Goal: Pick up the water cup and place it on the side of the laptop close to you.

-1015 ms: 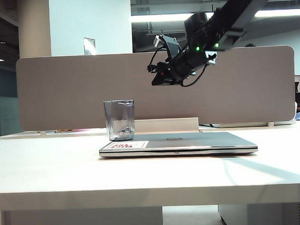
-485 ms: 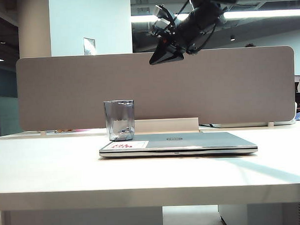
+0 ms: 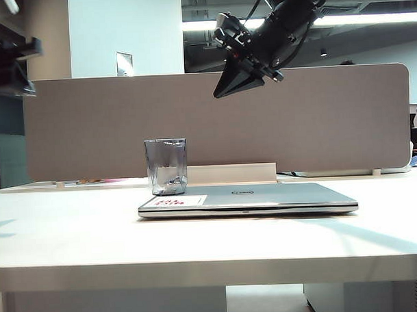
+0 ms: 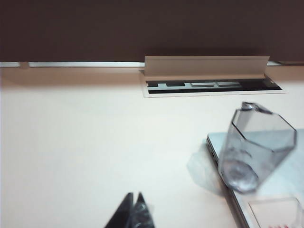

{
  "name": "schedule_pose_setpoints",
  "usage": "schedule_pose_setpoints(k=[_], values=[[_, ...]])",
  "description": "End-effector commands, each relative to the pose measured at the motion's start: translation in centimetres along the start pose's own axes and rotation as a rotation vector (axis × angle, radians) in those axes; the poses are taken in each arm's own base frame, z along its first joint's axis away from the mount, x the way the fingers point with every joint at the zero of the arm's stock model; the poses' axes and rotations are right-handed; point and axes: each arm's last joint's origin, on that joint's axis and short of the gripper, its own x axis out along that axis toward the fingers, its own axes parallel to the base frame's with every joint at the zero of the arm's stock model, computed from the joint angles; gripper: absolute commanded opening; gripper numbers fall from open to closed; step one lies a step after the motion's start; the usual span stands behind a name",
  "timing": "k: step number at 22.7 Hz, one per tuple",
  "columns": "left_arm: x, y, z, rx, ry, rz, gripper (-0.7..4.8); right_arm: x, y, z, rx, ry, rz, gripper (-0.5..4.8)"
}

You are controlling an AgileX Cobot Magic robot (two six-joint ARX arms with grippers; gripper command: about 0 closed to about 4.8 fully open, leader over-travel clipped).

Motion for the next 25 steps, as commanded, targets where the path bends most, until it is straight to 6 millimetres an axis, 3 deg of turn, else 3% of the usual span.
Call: schedule_pose_setpoints(k=[1, 5, 9, 15, 21, 25], values=[[2.2, 0.3, 0.3, 0.000, 0.017, -0.017, -0.06, -0.6, 0.3, 0.5, -0.015, -0.022, 0.011, -0.02], [5.7, 0.0, 0.4, -0.002, 0.047, -0.077, -0.06, -0.6, 0.3, 0.6, -0.018, -0.028, 0.010, -0.02], [10.6, -0.7, 0.6, 0.005, 0.050, -0.170, -0.06, -0.6, 0.3, 0.6, -0.020, -0.032, 0.009, -0.01], [16.9, -0.3, 0.6, -0.007, 0.085, -0.293, -0.06, -0.6, 0.2, 0.8, -0.031, -0.054, 0.006, -0.01], [21.3, -0.4, -0.1, -0.033, 0.178, -0.438, -0.06, -0.6, 0.2, 1.1, -0.046, -0.081, 0.002, -0.01], [22.5, -1.5, -1.4, -0.005, 0.228, -0.467, -0.06, -0.6, 0.2, 1.1, -0.046, -0.081, -0.003, -0.01]])
